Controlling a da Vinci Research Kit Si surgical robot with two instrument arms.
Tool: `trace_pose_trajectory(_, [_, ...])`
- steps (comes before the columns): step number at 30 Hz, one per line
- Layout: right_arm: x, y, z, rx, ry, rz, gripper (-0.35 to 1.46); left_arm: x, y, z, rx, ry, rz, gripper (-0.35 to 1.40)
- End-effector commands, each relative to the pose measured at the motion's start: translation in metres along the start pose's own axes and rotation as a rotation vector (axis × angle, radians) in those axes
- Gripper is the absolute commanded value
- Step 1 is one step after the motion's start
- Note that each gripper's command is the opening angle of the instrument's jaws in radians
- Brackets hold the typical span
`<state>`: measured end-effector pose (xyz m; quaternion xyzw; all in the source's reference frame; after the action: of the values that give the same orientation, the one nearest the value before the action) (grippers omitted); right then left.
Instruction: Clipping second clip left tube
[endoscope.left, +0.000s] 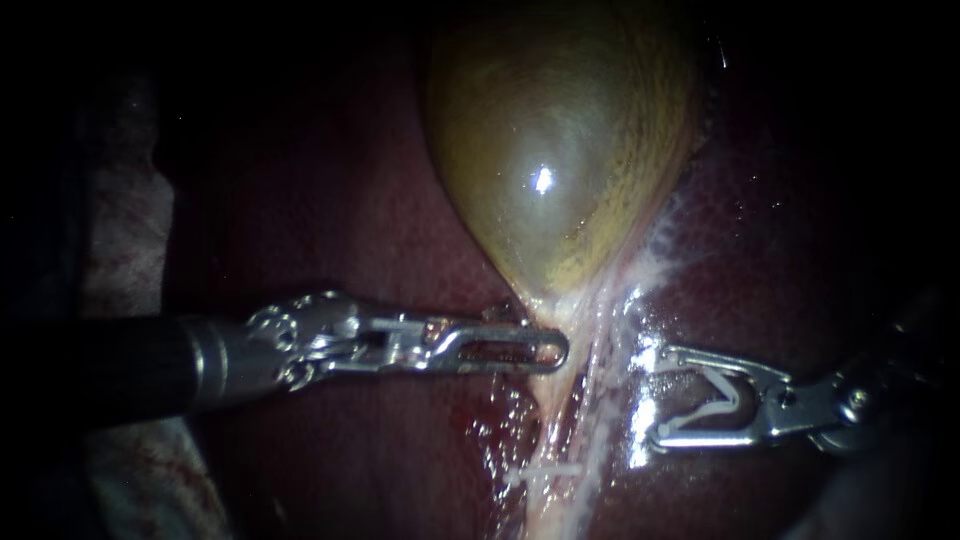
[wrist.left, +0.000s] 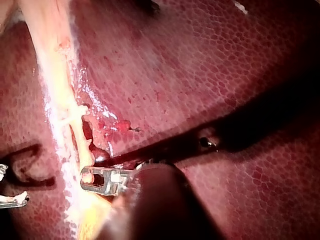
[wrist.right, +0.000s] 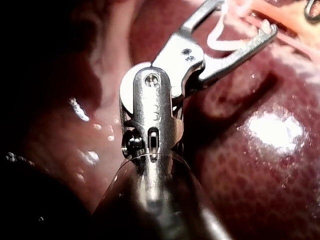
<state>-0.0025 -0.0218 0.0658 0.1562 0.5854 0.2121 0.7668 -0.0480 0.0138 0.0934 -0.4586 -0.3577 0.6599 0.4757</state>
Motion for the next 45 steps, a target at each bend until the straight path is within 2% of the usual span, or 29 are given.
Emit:
trace_pose_trajectory(1, [0.0000, -0.0001, 0.0001, 0.003, 0.000, 0.000, 0.60, 0.0001, 0.0002, -0.0001, -0.001, -0.001, -0.003, -0.35])
trace_pose_trajectory(8, [0.0000, -0.0003, 0.0005, 0.006, 0.001, 0.000, 0.60, 0.0008, 0.0019, -0.0009, -0.003, -0.004, -0.012, -0.35])
trace_pose_trajectory(20, [-0.0002, -0.0015, 0.0032, 0.036, 0.009, -0.001, 0.60, 0.0007, 0.0020, -0.0012, -0.004, -0.005, -0.013, -0.35])
trace_pose_trajectory(33, [-0.0035, -0.0013, 0.0062, 0.049, 0.026, 0.033, 0.60, 0.0009, 0.0023, -0.0014, -0.004, -0.005, -0.014, -0.35])
trace_pose_trajectory(45, [-0.0064, -0.0006, 0.0087, 0.053, 0.017, 0.054, 0.60, 0.0009, 0.0023, -0.0014, -0.004, -0.005, -0.014, -0.35])
